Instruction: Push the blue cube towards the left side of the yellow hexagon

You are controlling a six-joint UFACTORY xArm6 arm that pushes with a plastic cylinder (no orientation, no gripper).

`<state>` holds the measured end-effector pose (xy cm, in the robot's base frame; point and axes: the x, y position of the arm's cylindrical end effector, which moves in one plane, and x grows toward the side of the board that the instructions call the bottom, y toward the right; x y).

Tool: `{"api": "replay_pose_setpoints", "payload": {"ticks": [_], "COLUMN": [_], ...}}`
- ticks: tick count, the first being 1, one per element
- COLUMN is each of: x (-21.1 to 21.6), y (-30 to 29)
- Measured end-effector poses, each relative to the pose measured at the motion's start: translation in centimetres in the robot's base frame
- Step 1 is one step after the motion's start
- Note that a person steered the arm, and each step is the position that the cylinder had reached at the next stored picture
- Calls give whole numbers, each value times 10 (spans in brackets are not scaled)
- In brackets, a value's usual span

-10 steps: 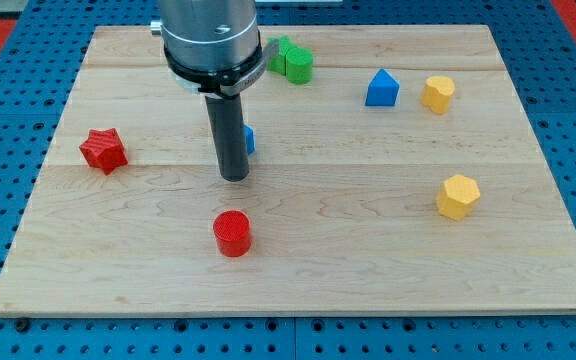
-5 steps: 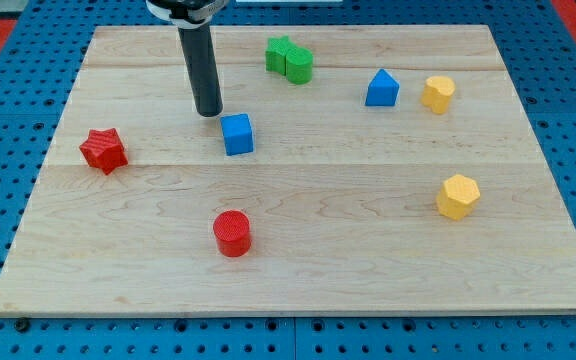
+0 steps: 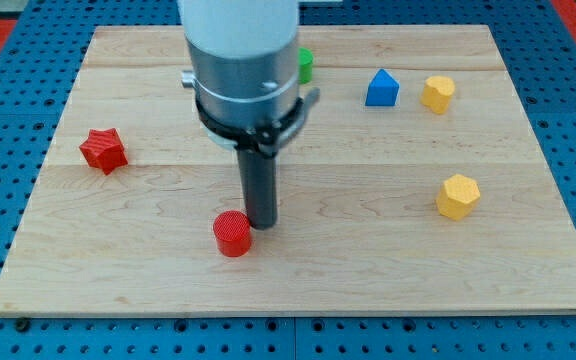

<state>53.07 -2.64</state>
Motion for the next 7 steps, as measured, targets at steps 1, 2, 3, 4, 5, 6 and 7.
{"api": "replay_pose_setpoints", "payload": {"ticks": [1,2,3,4,5,6,7], "x": [2,-10,-51,-78,-82,-98,-114], "y": [-3,-15,-29,-40,-47,-54,-47]}}
